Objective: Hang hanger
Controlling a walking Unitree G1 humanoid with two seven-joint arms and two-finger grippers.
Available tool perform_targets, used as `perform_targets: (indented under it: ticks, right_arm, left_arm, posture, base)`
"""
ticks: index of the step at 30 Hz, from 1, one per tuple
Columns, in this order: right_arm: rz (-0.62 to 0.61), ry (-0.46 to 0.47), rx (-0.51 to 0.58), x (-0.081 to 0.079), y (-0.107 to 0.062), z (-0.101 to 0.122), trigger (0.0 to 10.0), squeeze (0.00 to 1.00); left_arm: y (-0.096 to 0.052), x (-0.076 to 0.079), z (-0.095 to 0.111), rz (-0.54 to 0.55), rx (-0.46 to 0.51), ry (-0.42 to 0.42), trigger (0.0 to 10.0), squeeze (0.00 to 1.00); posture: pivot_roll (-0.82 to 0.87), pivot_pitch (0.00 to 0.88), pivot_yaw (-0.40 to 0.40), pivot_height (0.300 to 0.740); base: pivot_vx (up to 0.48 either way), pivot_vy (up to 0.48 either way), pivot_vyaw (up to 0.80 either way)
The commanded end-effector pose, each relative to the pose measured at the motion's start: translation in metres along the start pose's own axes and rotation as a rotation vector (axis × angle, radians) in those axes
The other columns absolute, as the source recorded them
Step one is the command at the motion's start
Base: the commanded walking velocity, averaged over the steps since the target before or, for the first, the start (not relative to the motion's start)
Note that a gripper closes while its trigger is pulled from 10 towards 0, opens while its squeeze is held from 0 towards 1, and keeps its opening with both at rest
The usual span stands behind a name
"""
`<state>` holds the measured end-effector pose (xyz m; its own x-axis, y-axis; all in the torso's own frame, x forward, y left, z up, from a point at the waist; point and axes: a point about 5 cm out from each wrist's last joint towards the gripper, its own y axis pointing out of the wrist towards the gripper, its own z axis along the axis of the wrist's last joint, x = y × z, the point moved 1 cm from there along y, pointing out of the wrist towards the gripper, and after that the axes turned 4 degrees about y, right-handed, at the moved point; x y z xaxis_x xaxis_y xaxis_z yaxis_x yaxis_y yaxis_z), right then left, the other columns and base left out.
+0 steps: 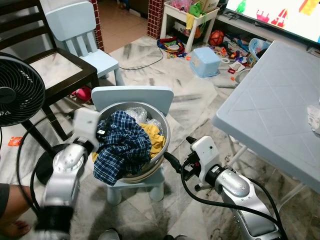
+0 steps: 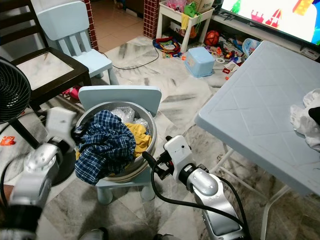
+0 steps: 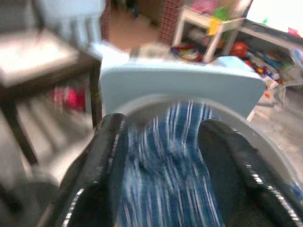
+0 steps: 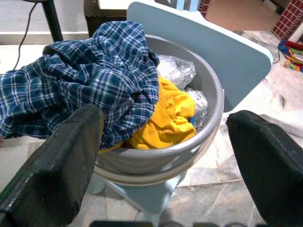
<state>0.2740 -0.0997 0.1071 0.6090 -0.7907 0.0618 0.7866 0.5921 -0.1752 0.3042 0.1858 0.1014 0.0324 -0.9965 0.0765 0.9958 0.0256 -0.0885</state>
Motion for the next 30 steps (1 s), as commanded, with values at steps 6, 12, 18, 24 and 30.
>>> perform_targets:
  ticks: [6, 12, 18, 24, 30]
  right_arm:
    - [-0.005, -0.015, -0.005, 0.002, 0.002, -0.001, 10.0, 0.00]
    - [0.000, -0.025, 0.001, 0.001, 0.003, 0.000, 10.0, 0.00]
    - [-0.005, -0.027, 0.001, 0.000, 0.002, -0.001, 10.0, 0.00]
    - [-0.002, -0.025, 0.003, -0.002, 0.003, -0.001, 10.0, 0.00]
    - [-0.001, -0.020, 0.007, -0.002, 0.005, 0.000, 10.0, 0.00]
  left_arm:
    - [-0.014, 0.034, -0.021, 0.010, -0.182, -0.241, 10.0, 1.00]
    - [-0.005, 0.050, -0.022, 0.004, -0.260, -0.352, 10.0, 1.00]
    - [-0.004, 0.062, -0.026, -0.001, -0.303, -0.395, 10.0, 1.00]
    - [-0.004, 0.060, -0.037, 0.016, -0.365, -0.462, 10.0, 0.78]
    - [-0.004, 0.054, -0.046, 0.050, -0.410, -0.501, 4.2, 0.00]
  posture:
    - [0.11, 0.139, -0.108, 0.740]
    - [0.09, 0.136, -0.101, 0.740]
    - [0.08, 0.136, -0.096, 0.740]
    - [0.09, 0.139, -0.096, 0.740]
    - [0.09, 0.137, -0.098, 0.740]
  base:
    - [0.000, 0.000, 0.00]
    - [0.000, 0.000, 0.00]
    - [0.000, 0.000, 0.00]
    - [0.000, 0.000, 0.00]
    - [0.000, 0.000, 0.00]
